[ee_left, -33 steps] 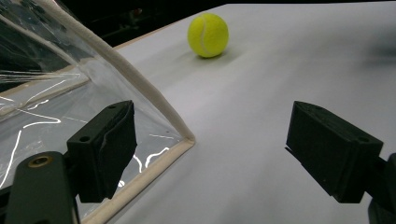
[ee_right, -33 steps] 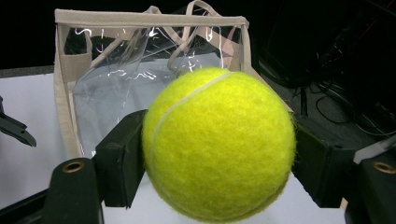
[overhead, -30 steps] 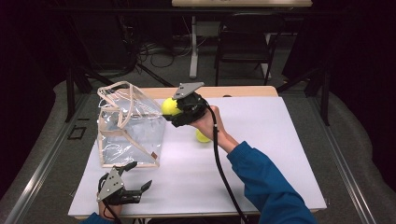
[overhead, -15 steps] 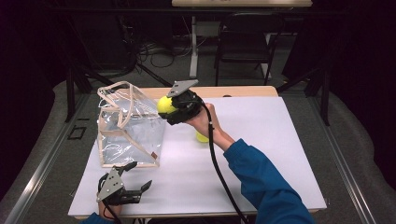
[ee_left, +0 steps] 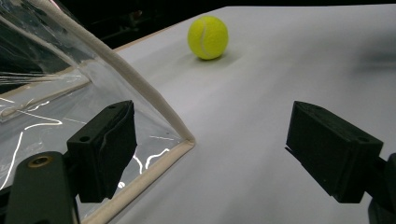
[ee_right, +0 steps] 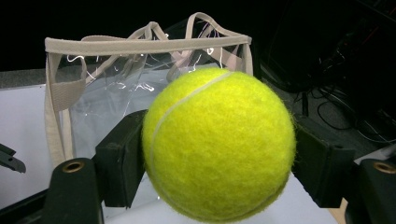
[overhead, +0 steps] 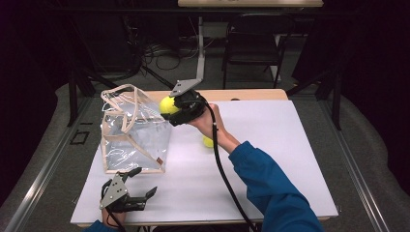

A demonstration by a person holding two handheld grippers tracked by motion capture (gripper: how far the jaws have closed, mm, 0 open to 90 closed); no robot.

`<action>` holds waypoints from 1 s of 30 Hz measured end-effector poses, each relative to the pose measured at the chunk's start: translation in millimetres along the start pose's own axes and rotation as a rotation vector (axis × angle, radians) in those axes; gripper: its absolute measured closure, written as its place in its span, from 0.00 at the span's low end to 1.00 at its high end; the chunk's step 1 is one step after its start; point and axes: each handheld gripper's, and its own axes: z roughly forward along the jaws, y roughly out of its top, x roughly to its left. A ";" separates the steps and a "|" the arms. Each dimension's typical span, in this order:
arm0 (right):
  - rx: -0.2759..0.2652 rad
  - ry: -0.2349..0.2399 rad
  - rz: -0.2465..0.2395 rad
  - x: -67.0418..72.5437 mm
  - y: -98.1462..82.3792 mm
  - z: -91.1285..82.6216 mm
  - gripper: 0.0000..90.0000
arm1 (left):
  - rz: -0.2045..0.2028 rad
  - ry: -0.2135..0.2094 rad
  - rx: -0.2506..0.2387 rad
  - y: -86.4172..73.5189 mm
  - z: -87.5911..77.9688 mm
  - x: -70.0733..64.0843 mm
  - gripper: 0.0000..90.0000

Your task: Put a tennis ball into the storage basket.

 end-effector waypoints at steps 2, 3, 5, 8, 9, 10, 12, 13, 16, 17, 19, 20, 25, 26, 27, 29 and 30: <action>0.002 0.001 0.000 -0.4 0.0 1.7 0.29 | 0.002 -0.001 0.001 0.0 0.0 0.3 0.18; 0.003 0.002 0.004 -0.7 0.1 2.6 0.29 | 0.002 -0.001 0.002 0.0 0.0 0.3 0.18; 0.003 0.003 0.004 -1.4 0.8 3.7 0.29 | 0.002 0.000 0.001 -0.1 0.1 0.4 0.18; 0.004 0.005 0.004 -2.5 3.1 5.5 0.29 | 0.001 0.000 0.000 -0.1 0.1 0.4 0.18; 0.000 0.004 0.005 -2.6 3.6 6.1 0.29 | 0.001 0.000 -0.001 -0.1 0.0 0.4 0.18; 0.000 0.005 0.005 -2.7 4.4 6.7 0.29 | 0.003 0.000 -0.001 -0.1 0.0 0.5 0.18; -0.001 0.004 0.001 -2.8 5.9 7.9 0.29 | 0.002 0.000 -0.001 -0.1 -0.2 0.5 0.18; -0.004 -0.002 -0.002 -2.5 6.6 8.5 0.29 | 0.002 -0.001 -0.001 -0.1 -0.2 0.6 0.18; -0.004 -0.004 -0.006 -2.0 9.4 10.4 0.29 | 0.000 -0.001 -0.004 0.0 -0.2 0.2 0.18; -0.004 -0.005 -0.009 -1.9 10.2 11.3 0.29 | 0.000 -0.001 -0.004 0.0 -0.3 0.2 0.18; -0.004 -0.006 -0.008 -2.0 11.2 12.3 0.29 | 0.001 0.000 -0.005 0.0 -0.4 0.3 0.18; -0.004 -0.006 -0.008 -2.0 11.7 12.7 0.29 | 0.001 0.000 -0.005 -0.1 -0.4 0.3 0.18; -0.014 0.001 -0.002 -2.4 14.5 13.7 0.29 | 0.000 0.001 -0.006 -0.1 -0.3 0.3 0.18; -0.015 0.004 -0.001 -2.4 15.0 14.1 0.29 | 0.000 0.000 -0.006 -0.1 -0.3 0.4 0.18; -0.017 0.002 -0.002 -2.3 15.3 14.5 0.29 | 0.000 0.001 -0.006 -0.1 -0.4 0.4 0.18; -0.022 0.003 -0.001 -2.1 16.4 14.5 0.29 | 0.002 0.000 -0.007 -0.1 -0.6 0.8 0.18; -0.024 0.004 0.001 -2.1 17.3 14.4 0.29 | 0.001 0.001 -0.008 -0.1 -0.7 0.8 0.18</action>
